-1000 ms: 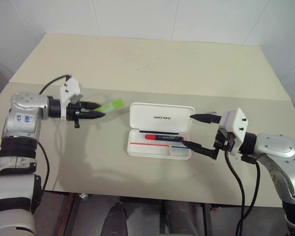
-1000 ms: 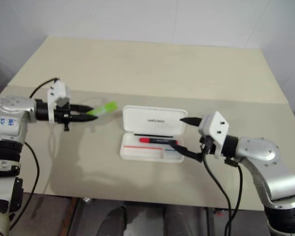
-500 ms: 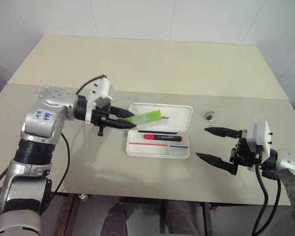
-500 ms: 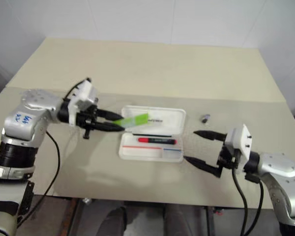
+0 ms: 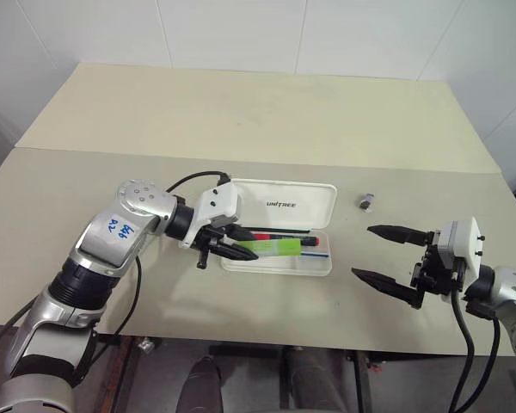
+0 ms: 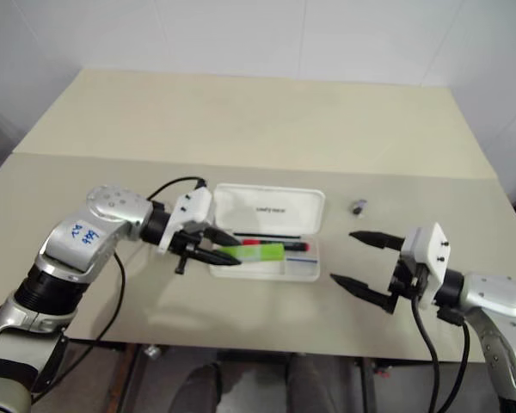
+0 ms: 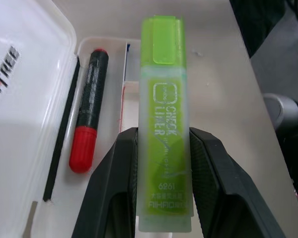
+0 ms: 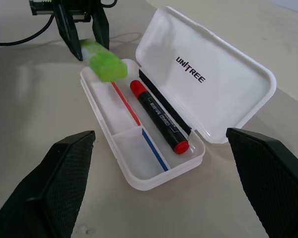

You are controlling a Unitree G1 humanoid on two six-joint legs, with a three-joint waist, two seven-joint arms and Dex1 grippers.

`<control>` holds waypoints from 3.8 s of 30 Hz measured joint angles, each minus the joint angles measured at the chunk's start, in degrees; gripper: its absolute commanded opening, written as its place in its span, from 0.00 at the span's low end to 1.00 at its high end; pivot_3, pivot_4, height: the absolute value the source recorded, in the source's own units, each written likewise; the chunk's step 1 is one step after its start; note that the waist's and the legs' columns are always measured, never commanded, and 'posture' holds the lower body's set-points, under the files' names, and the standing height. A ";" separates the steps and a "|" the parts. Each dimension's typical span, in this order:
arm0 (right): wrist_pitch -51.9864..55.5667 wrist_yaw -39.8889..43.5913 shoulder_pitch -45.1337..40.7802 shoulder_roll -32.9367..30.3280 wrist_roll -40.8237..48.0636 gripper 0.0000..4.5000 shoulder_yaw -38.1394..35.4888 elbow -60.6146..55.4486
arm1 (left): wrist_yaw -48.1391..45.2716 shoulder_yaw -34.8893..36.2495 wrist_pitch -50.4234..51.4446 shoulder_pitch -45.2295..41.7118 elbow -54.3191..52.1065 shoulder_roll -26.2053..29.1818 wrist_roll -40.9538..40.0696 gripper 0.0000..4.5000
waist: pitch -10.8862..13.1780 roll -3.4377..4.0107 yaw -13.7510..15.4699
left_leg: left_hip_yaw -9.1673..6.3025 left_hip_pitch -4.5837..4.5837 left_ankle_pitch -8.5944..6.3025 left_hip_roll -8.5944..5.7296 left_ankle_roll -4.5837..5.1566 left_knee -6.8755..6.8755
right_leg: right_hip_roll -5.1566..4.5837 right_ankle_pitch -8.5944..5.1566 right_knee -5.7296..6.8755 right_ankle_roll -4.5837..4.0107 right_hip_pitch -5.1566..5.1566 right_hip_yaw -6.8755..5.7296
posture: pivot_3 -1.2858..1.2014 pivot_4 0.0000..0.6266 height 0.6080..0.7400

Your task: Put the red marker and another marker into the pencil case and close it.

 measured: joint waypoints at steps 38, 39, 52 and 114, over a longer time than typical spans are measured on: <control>0.32 -6.11 3.40 0.49 -0.12 1.00 0.72 -4.35 | 5.72 -2.76 -0.69 1.84 0.81 -3.24 3.87 1.00 | 0.00 0.00 0.03 | -0.01 0.01 -0.01 -0.01 0.01 0.20 | 0.00 0.04 -0.10 0.02 0.16 0.01 | 0.52 0.24 1.00; 0.27 -6.29 3.11 0.49 -0.53 1.00 0.74 -4.18 | 5.70 -2.71 -0.69 1.85 0.81 -3.24 3.82 1.00 | 0.00 0.00 0.02 | -0.01 0.01 -0.01 -0.01 0.01 0.20 | 0.00 0.05 -0.11 0.02 0.16 0.01 | 0.52 0.24 1.00; -2.99 -17.57 -14.46 3.25 -15.19 1.00 5.59 17.73 | 4.29 4.25 -6.27 2.58 3.12 -1.91 1.46 1.00 | 0.01 0.00 -1.07 | -0.01 0.00 -0.01 -0.01 0.01 0.13 | 0.00 0.22 -0.32 0.00 0.19 0.02 | 0.52 0.24 1.00; -13.58 -30.83 -44.95 17.68 -22.53 0.54 8.14 59.45 | -6.20 15.21 -19.56 8.56 5.23 -2.03 -11.75 1.00 | 0.06 0.14 -3.24 | -0.08 0.12 0.00 -0.01 0.01 -0.56 | -0.01 0.63 -0.39 0.87 0.15 -0.02 | 0.52 0.24 1.00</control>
